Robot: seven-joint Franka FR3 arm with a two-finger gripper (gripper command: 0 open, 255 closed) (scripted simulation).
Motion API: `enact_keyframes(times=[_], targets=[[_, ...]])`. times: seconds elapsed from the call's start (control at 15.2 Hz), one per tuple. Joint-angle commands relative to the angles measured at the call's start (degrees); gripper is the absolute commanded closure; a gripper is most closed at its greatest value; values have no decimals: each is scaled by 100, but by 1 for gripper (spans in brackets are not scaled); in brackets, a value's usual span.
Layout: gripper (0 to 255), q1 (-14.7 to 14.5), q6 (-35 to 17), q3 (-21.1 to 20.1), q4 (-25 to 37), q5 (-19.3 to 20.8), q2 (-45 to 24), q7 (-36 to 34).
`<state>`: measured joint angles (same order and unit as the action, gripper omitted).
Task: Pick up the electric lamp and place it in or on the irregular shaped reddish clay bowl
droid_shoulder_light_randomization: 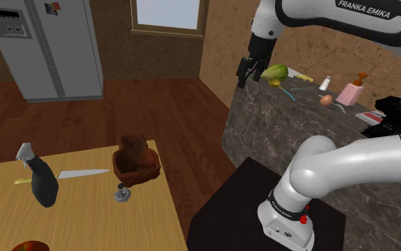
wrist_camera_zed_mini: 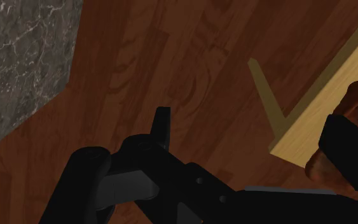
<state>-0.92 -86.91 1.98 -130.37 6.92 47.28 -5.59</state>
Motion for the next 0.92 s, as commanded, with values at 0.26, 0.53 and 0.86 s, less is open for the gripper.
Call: enact_keyframes(times=[0.26,0.53,0.86], targets=[[0,-152,-514,-318,-410,-243,-147,-348],[0,-313,-1057,-646,-724,-473,-407,-687],[0,-508,-1766,-1070,-971,-724,-893,-1099]])
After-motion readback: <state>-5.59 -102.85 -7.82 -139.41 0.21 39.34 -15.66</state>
